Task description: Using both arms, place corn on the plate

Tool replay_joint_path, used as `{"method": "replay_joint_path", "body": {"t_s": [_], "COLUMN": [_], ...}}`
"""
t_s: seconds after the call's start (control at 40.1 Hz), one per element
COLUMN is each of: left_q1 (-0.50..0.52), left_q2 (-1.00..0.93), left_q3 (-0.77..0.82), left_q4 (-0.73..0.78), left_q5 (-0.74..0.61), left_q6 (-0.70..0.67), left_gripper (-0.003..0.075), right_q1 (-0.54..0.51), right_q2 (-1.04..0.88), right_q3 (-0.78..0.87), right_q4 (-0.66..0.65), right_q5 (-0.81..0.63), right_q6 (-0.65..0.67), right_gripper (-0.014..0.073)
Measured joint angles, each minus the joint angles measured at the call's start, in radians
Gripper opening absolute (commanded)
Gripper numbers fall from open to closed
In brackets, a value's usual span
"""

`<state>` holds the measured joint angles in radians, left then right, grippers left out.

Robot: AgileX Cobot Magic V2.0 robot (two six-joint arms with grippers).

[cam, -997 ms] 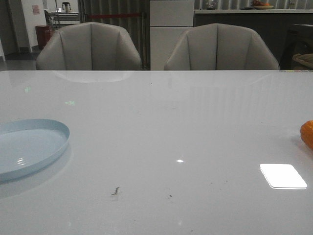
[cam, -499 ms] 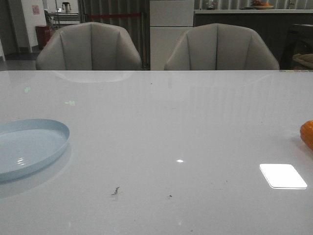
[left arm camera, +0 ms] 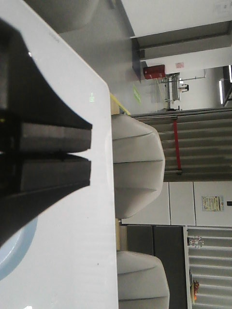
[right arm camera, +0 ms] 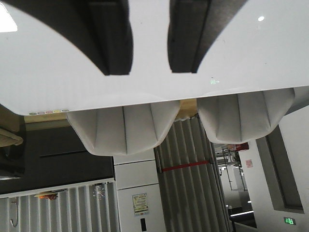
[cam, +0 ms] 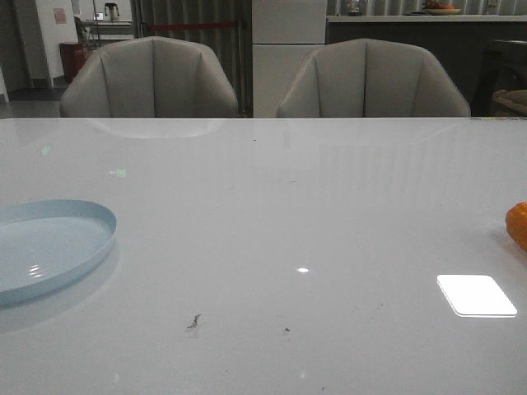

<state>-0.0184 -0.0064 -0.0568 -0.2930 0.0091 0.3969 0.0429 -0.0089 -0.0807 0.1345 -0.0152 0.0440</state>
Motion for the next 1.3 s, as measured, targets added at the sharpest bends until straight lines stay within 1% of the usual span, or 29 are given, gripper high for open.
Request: {"method": "replay_joint_path", "body": {"t_s": [0.1, 0.175, 0.274, 0.324, 0.424, 0.474, 0.673, 0.748, 0.823, 0.873, 0.898, 0.948, 0.997, 1.072, 1.222, 1.297], "left_q1": [0.0, 0.0, 0.0, 0.0, 0.0, 0.0, 0.0, 0.0, 0.0, 0.0, 0.0, 0.0, 0.0, 0.0, 0.0, 0.0], "left_q2": [0.0, 0.025, 0.143, 0.231, 0.418, 0.501, 0.764, 0.837, 0.885, 0.917, 0.934, 0.964, 1.004, 1.065, 1.201, 1.261], "left_q3": [-0.105, -0.199, -0.32, -0.386, -0.472, -0.5, -0.518, -0.518, -0.518, -0.52, -0.522, -0.527, -0.538, -0.55, -0.604, -0.649], "left_q4": [0.023, 0.028, 0.031, 0.033, 0.034, 0.034, 0.03, 0.019, 0.017, 0.017, 0.015, 0.015, 0.015, 0.013, -0.035, -0.043], "left_q5": [0.063, 0.146, 0.226, 0.264, 0.317, 0.322, 0.322, 0.322, 0.32, 0.309, 0.303, 0.291, 0.281, 0.272, 0.307, 0.344], "left_q6": [0.0, 0.0, 0.0, 0.0, 0.0, 0.0, 0.0, 0.0, 0.0, 0.0, 0.0, 0.0, 0.0, 0.0, 0.0, -0.012], "left_gripper": [0.0094, 0.0094, 0.0094, 0.0094, 0.0094, 0.0094, 0.0097, 0.012, 0.0181, 0.0265, 0.029, 0.0392, 0.0447, 0.0451, 0.0449, 0.0449], "right_q1": [0.0, 0.0, 0.0, 0.0, 0.0, 0.0, 0.0, 0.0, 0.0, 0.0, 0.0, 0.0, 0.0, 0.0, 0.0, 0.0], "right_q2": [0.0, 0.032, 0.142, 0.222, 0.372, 0.438, 0.65, 0.715, 0.762, 0.799, 0.82, 0.858, 0.908, 0.979, 1.111, 1.138], "right_q3": [-0.148, -0.256, -0.365, -0.406, -0.433, -0.433, -0.433, -0.433, -0.433, -0.433, -0.433, -0.433, -0.433, -0.433, -0.433, -0.433], "right_q4": [0.0, 0.0, 0.0, 0.0, 0.0, 0.0, 0.0, -0.005, -0.025, -0.041, -0.051, -0.066, -0.079, -0.087, -0.09, -0.09], "right_q5": [0.123, 0.201, 0.244, 0.249, 0.249, 0.253, 0.258, 0.258, 0.258, 0.258, 0.258, 0.256, 0.248, 0.226, 0.216, 0.228], "right_q6": [0.0, 0.0, 0.0, 0.0, 0.0, 0.0, 0.0, 0.0, -0.006, -0.017, -0.02, -0.026, -0.028, -0.03, -0.03, -0.03], "right_gripper": [0.0314, 0.026, 0.0197, 0.0171, 0.0094, 0.0027, 0.0029, 0.0035, 0.0073, 0.0122, 0.0149, 0.0238, 0.0317, 0.0407, 0.0407, 0.0407]}}
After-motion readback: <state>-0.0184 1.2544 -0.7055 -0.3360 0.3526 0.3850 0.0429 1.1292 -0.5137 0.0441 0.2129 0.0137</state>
